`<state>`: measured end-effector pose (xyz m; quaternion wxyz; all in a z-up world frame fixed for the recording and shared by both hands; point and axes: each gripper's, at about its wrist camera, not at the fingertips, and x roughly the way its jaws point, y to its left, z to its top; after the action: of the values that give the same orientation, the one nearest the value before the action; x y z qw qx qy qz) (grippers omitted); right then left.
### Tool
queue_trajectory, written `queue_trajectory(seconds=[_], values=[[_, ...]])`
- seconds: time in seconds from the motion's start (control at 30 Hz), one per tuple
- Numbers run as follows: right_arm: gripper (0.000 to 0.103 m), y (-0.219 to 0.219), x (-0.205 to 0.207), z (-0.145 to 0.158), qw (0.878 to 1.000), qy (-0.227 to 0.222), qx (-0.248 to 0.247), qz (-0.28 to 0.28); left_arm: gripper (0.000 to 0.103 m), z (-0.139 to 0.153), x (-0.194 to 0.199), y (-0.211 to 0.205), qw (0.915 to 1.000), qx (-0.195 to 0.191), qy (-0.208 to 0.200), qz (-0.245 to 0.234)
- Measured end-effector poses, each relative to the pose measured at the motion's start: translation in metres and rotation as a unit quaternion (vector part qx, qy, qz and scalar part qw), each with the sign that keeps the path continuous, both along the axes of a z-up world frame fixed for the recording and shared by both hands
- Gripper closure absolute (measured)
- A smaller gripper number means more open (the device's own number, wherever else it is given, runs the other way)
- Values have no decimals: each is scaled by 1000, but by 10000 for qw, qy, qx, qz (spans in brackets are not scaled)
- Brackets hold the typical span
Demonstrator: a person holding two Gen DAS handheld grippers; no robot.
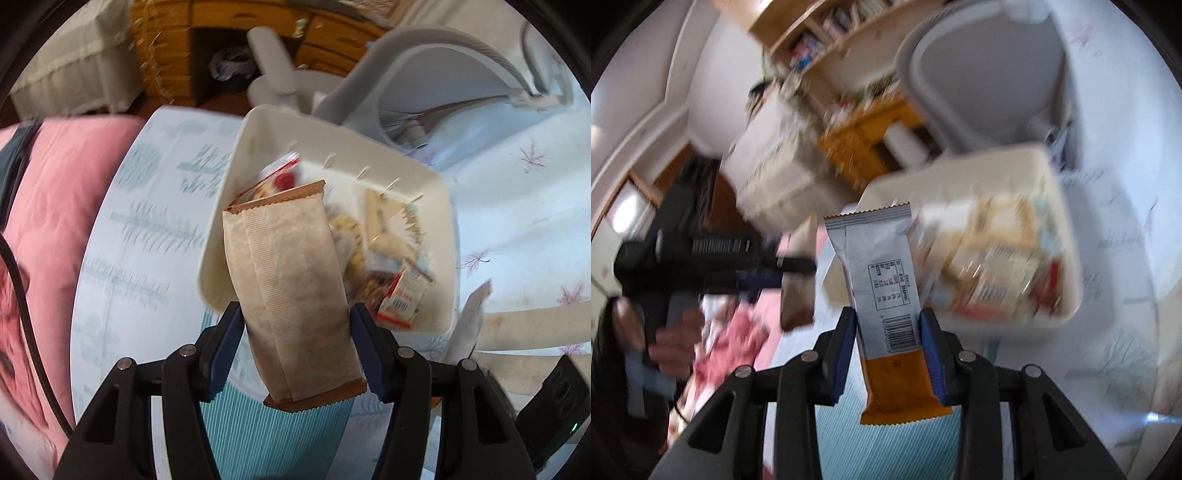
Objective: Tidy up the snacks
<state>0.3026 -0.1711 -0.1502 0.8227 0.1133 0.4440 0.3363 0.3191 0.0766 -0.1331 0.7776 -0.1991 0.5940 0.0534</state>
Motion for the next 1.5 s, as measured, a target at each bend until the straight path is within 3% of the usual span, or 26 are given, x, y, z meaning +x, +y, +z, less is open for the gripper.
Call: queue_trajectory(seconds=[0.17,0.37,0.43,0.47,0.5,0.57,0.63,0.87,1.13,1.33,1.5], values=[[68,-22,38,-3,9967,-241,-18,-772,45,-1,31,-10,9996,-9,-142,-236],[65,-45,66,-11,9918,-271,-69,-1246,45,-8,57,-18,9990,50,-251,-377],[64,-47,70,-12,9905,-232,4,-1357,42,-8,62,-18,9990,52,-266,-349],[63,-47,72,-13,9903,-161,35,-1377,34,-8,62,-19,9990,99,-249,-358],[60,-48,72,-13,9907,-91,49,-1359,26,-7,62,-19,9989,169,-215,-381],[38,-46,72,-13,9906,-10,2,-1371,21,-5,58,-19,9984,285,-220,-436],[31,-44,67,-12,9897,17,5,-1432,20,-3,50,-15,9982,327,-223,-459],[21,-35,35,-5,9854,108,-349,-1665,20,9,-8,21,9989,204,-72,-418],[20,-22,-53,3,9708,479,-557,-2283,19,45,-93,59,9975,262,-142,-645],[20,-9,-121,0,9552,1337,-324,-2620,17,72,-159,49,9946,377,-554,-791],[20,0,-174,10,9611,1420,-627,-2286,17,82,-207,22,9905,492,-914,-899]])
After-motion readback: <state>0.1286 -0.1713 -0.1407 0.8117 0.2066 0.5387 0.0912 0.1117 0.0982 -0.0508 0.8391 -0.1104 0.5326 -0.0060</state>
